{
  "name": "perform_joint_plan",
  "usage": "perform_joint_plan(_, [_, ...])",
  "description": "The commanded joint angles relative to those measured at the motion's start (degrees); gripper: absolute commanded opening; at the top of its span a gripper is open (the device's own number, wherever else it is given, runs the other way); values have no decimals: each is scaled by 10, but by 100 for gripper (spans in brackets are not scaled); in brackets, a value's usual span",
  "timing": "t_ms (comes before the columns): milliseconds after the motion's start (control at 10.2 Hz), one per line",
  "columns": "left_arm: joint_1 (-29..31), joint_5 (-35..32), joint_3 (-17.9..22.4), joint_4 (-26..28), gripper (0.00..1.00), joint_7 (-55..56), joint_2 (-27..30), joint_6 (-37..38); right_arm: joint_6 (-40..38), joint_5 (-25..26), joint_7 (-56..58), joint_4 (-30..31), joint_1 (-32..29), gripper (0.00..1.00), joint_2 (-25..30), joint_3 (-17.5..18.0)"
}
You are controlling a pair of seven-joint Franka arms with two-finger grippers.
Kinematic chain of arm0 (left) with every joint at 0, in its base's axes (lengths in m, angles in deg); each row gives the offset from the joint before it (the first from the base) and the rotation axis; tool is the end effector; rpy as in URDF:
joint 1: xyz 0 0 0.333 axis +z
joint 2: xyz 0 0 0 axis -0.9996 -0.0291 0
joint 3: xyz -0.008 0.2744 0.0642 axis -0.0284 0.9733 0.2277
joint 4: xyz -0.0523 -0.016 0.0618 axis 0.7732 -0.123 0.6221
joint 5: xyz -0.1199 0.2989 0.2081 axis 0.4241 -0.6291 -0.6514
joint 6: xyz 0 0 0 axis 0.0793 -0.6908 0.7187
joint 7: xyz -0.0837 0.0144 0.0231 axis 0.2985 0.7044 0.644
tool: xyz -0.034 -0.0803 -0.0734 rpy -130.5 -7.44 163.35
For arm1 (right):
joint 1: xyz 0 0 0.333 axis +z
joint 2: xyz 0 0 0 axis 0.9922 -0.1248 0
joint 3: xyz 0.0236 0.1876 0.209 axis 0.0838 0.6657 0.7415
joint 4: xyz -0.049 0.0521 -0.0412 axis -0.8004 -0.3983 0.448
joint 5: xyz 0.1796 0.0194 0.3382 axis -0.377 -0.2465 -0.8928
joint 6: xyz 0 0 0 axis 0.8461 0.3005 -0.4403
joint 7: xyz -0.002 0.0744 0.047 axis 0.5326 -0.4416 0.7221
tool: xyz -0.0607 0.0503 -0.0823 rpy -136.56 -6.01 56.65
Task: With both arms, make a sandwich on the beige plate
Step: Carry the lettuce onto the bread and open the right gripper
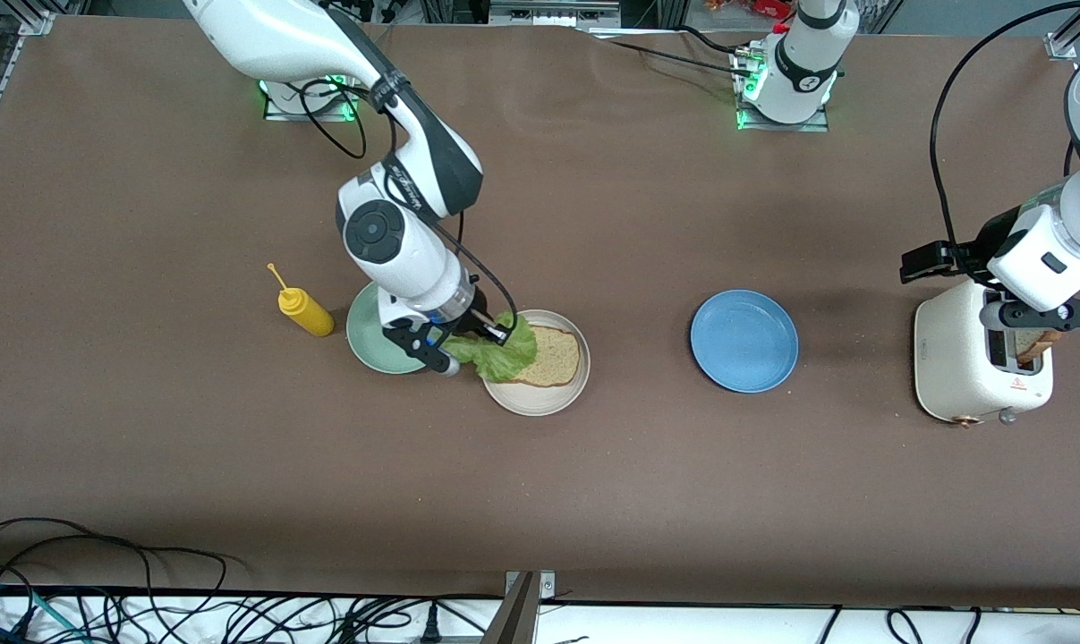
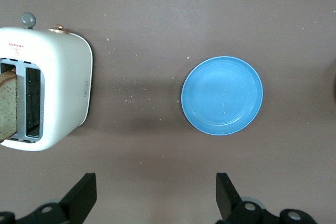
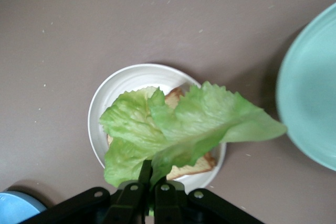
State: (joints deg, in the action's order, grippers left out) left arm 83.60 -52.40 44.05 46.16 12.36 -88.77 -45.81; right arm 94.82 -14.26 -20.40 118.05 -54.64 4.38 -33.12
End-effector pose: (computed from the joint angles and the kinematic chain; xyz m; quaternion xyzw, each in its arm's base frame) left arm 0.5898 -0.0100 0.4986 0.9968 0.0150 -0.0789 0.0008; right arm 0.5707 0.4110 0.2713 -0.9484 0.2806 0.0025 0.1476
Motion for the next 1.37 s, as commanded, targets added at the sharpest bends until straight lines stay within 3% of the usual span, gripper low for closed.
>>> perform_joint_plan(0, [2, 0, -1, 1, 100, 6, 2, -4, 20, -6, -24, -12, 27, 0, -27, -3])
perform_joint_plan(196, [2, 0, -1, 1, 100, 6, 2, -4, 51, -1, -62, -12, 36, 8, -44, -3])
perform_joint_plan(490, [2, 0, -1, 1, 100, 6, 2, -4, 81, 5, -60, -12, 36, 57, -51, -3])
perform_joint_plan(588, [2, 0, -1, 1, 100, 6, 2, -4, 89, 6, -62, -12, 37, 81, -50, -3])
perform_joint_plan(980, [2, 0, -1, 1, 100, 6, 2, -4, 63, 8, -57, -11, 34, 83, -36, -6])
perform_joint_plan(1275, [2, 0, -1, 1, 100, 6, 2, -4, -53, 22, -18, -12, 31, 83, 14, -40])
